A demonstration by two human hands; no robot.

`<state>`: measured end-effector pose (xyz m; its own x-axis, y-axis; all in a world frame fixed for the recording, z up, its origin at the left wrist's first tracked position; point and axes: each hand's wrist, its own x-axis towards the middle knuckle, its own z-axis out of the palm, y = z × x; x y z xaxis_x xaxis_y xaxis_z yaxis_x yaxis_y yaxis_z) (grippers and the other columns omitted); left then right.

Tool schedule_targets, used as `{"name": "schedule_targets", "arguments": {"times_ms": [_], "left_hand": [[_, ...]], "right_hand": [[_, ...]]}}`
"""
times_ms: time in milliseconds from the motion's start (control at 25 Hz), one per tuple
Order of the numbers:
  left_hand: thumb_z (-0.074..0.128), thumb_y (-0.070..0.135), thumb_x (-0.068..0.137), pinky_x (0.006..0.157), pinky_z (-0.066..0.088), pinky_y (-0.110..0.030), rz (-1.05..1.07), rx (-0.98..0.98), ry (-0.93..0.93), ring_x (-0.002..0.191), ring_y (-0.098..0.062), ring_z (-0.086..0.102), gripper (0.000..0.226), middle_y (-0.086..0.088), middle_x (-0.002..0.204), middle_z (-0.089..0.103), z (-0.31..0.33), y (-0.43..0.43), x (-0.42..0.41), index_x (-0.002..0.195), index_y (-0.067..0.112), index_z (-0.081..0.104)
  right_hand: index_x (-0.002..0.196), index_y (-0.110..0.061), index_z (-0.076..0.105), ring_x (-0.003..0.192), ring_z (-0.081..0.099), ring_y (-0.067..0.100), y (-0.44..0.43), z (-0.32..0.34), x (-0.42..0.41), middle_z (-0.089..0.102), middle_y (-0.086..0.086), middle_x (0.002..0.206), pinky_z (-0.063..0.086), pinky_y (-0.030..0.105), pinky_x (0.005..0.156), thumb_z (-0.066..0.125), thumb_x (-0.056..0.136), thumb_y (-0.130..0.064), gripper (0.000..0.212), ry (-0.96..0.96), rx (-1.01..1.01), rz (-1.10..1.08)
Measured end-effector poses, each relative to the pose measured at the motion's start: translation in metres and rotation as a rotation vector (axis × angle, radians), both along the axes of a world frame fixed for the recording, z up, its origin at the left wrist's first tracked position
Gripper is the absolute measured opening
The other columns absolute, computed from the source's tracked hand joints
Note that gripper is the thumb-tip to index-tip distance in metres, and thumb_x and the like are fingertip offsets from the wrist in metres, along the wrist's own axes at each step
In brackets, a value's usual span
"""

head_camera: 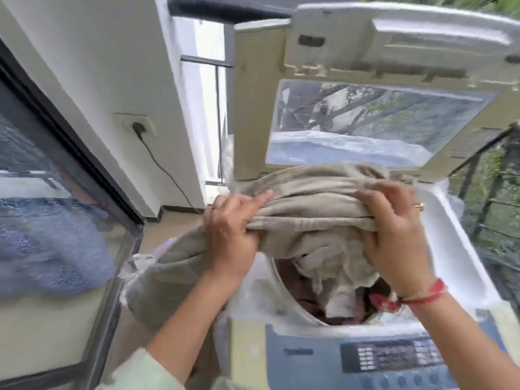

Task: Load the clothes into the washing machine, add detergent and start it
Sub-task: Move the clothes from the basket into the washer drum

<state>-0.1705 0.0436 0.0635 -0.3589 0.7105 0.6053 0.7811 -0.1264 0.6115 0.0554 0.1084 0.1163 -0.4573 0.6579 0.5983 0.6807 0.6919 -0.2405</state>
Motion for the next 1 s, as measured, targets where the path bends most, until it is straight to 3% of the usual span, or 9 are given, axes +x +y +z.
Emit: {"name": "schedule_targets", "arguments": {"times_ms": [160,280,360,440,520,640,720,840,1000], "left_hand": [[0.069,0.013,0.064,0.070,0.027,-0.031,-0.048,-0.241,0.217,0.082,-0.019,0.052,0.048,0.008,0.083,0.060,0.001,0.056,0.090,0.106,0.036,0.069],[0.064,0.021,0.079,0.096,0.032,-0.049,-0.240,-0.909,0.659,0.111,-0.026,0.050,0.038,-0.002,0.113,0.059,-0.036,0.075,0.115,0.115,0.028,0.062],[0.055,0.037,0.088,0.108,0.007,-0.066,-0.429,-1.193,0.644,0.136,-0.029,0.028,0.043,-0.007,0.137,0.045,-0.051,0.072,0.113,0.129,0.027,0.051],[0.052,0.046,0.088,0.109,-0.005,-0.065,-0.481,-0.965,0.425,0.144,-0.024,0.012,0.048,-0.002,0.147,0.035,-0.049,0.054,0.090,0.133,0.032,0.046],[0.050,0.044,0.087,0.114,0.008,-0.055,-0.306,-0.480,0.091,0.139,-0.022,0.025,0.044,0.000,0.140,0.044,-0.037,0.024,0.039,0.129,0.030,0.051],[0.045,0.034,0.083,0.112,0.026,-0.043,0.011,-0.185,-0.188,0.133,-0.024,0.033,0.054,-0.007,0.135,0.047,-0.065,-0.036,-0.070,0.133,0.014,0.048],[0.042,0.048,0.071,0.112,0.023,-0.048,0.031,-0.592,-0.181,0.139,-0.025,0.022,0.084,-0.011,0.148,0.031,-0.120,-0.069,-0.137,0.146,0.014,0.026],[0.057,0.068,0.054,0.116,0.010,-0.045,-0.259,-1.281,-0.020,0.145,-0.023,0.001,0.124,-0.005,0.158,-0.004,-0.194,-0.094,-0.171,0.146,0.027,-0.017],[0.073,0.046,0.068,0.118,0.008,-0.041,-0.364,-1.297,-0.034,0.146,-0.021,-0.001,0.121,-0.002,0.158,-0.003,-0.243,-0.073,-0.151,0.148,0.021,-0.014]], "right_hand": [[0.113,-0.013,0.050,0.112,0.049,0.040,0.048,-0.049,0.089,0.052,0.018,0.117,0.041,0.049,0.096,0.059,0.078,-0.009,0.036,-0.251,0.092,-0.211],[0.118,-0.022,0.050,0.121,0.049,0.034,0.055,-0.124,0.103,0.052,0.009,0.126,0.036,0.057,0.100,0.060,0.076,-0.008,0.045,-0.846,-0.361,-0.258],[0.120,-0.024,0.054,0.125,0.044,0.026,0.050,-0.141,0.087,0.049,0.003,0.131,0.031,0.051,0.107,0.055,0.082,-0.017,0.039,-0.958,-0.597,-0.261],[0.114,-0.021,0.061,0.116,0.053,0.029,0.046,-0.128,0.053,0.055,0.004,0.125,0.041,0.044,0.097,0.060,0.080,-0.019,0.034,-0.714,-0.584,-0.251],[0.104,-0.015,0.066,0.102,0.059,0.032,0.034,-0.106,-0.003,0.062,0.008,0.113,0.049,0.041,0.085,0.066,0.076,-0.012,0.028,-0.369,-0.405,-0.098],[0.119,-0.019,0.059,0.119,0.050,0.028,0.002,-0.069,-0.103,0.054,0.007,0.129,0.039,0.042,0.101,0.061,0.085,-0.035,0.038,-0.220,-0.368,0.228],[0.141,-0.025,0.036,0.141,0.024,0.031,-0.017,-0.070,-0.168,0.028,0.009,0.152,0.015,0.053,0.115,0.057,0.078,-0.064,0.077,-0.592,-0.496,0.330],[0.151,-0.017,0.008,0.145,-0.001,0.039,-0.027,-0.099,-0.229,0.002,0.017,0.158,-0.006,0.065,0.110,0.056,0.064,-0.078,0.116,-1.258,-0.465,0.251],[0.137,-0.011,0.043,0.132,0.038,0.034,-0.032,-0.114,-0.265,0.047,0.013,0.139,0.014,0.058,0.112,0.040,0.094,-0.037,0.050,-1.494,-0.373,0.133]]}}
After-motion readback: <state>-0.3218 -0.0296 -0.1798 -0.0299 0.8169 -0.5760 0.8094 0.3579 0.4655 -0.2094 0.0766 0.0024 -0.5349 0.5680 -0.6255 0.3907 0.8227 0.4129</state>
